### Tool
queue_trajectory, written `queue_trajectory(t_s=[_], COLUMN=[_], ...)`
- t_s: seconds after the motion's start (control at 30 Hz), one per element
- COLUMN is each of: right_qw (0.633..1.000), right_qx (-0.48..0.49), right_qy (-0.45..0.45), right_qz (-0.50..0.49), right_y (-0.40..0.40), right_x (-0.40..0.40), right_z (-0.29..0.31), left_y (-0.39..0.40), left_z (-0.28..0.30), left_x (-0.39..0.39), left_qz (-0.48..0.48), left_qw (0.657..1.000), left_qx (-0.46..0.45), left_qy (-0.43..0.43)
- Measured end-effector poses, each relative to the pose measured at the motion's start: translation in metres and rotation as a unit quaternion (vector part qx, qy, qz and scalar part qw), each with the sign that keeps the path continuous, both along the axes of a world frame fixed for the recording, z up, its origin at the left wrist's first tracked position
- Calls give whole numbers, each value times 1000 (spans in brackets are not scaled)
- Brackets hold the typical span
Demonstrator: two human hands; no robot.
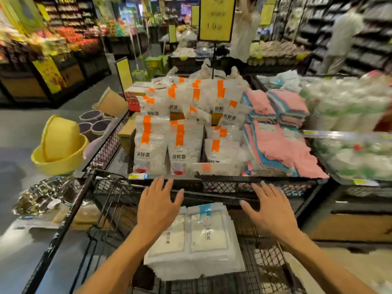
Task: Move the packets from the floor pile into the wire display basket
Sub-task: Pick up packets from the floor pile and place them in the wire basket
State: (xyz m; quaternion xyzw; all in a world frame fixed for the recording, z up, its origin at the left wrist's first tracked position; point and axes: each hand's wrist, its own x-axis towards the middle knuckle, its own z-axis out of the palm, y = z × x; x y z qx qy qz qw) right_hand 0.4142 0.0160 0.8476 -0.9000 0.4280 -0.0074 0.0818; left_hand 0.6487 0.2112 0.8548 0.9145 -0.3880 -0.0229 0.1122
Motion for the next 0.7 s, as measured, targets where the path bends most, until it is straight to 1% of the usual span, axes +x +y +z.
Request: queue_trajectory(t_s=[0.1, 0.23, 0.3, 0.5, 0.57, 0.7], right_qw=[999, 993, 987, 955, 943, 913], right_qx=[-20, -17, -14, -19, -24, -3], right_qy=[-10, -34, -31, -21, -23, 1], right_qz=[-44, -115, -158, -295, -332, -408], right_y=[22, 60, 81, 141, 157, 181], right_x=[-30, -87, -121, -243, -277, -338], right_z=[21, 38, 39, 18, 17, 11], left_y=[-3, -13, -20, -32, -35, -53], left_z=[16, 21, 21, 6, 2, 0], left_x=[-14, -46, -72, -159, -186, -236], left_qz=[-58, -139, -172, -280, -317, -378], left_qw=[998, 989, 982, 954, 942, 920], left_qx=[-19, -53, -72, -69, -55, -42], left_qy=[-12, 7, 25, 84, 91, 94])
